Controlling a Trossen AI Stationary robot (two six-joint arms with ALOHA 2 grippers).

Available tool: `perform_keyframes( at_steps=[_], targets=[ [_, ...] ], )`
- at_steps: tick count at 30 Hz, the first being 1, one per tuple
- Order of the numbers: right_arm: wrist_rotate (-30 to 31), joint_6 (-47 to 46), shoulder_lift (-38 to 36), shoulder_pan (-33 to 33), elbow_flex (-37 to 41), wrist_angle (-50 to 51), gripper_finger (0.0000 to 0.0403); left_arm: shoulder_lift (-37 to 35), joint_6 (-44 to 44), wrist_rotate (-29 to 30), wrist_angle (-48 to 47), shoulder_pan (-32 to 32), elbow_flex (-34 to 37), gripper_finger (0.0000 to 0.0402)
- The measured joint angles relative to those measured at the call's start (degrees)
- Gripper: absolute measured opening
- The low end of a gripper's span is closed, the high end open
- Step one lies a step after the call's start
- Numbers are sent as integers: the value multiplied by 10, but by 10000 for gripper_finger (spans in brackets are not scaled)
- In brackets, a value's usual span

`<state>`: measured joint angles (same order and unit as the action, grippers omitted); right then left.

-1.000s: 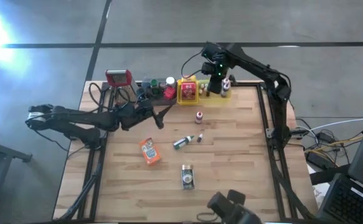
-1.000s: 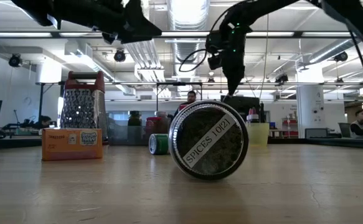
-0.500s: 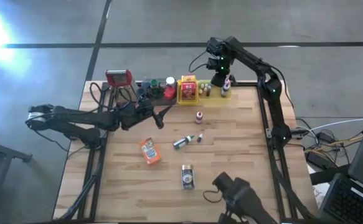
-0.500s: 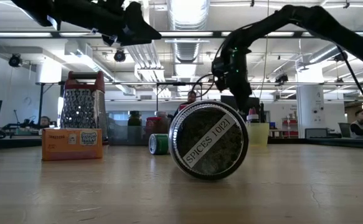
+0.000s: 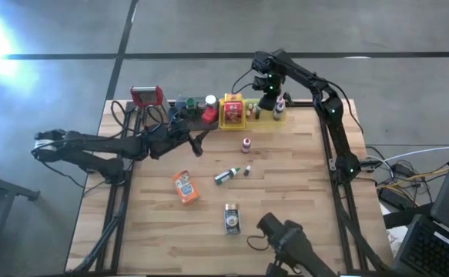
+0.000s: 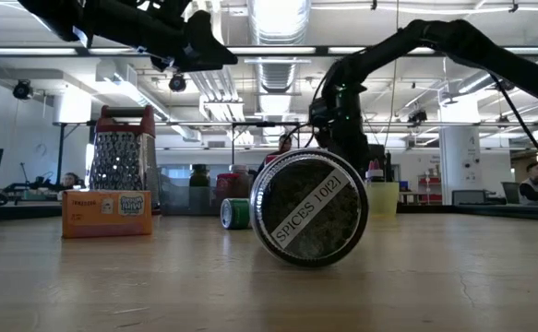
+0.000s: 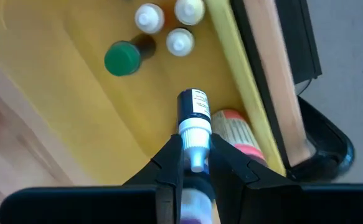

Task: Pick & Place Kitchen Items
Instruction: Put the black food coloring bottle into the light yellow bin

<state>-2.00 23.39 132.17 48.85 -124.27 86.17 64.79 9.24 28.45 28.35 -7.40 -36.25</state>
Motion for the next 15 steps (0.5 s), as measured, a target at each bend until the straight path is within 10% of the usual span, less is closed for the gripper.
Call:
perform_keyframes(
  at_steps=[15],
  targets=[
    [-16,3,10,-7,9,-46,52,0,-2,0,-8,-1,0,291]
  ],
)
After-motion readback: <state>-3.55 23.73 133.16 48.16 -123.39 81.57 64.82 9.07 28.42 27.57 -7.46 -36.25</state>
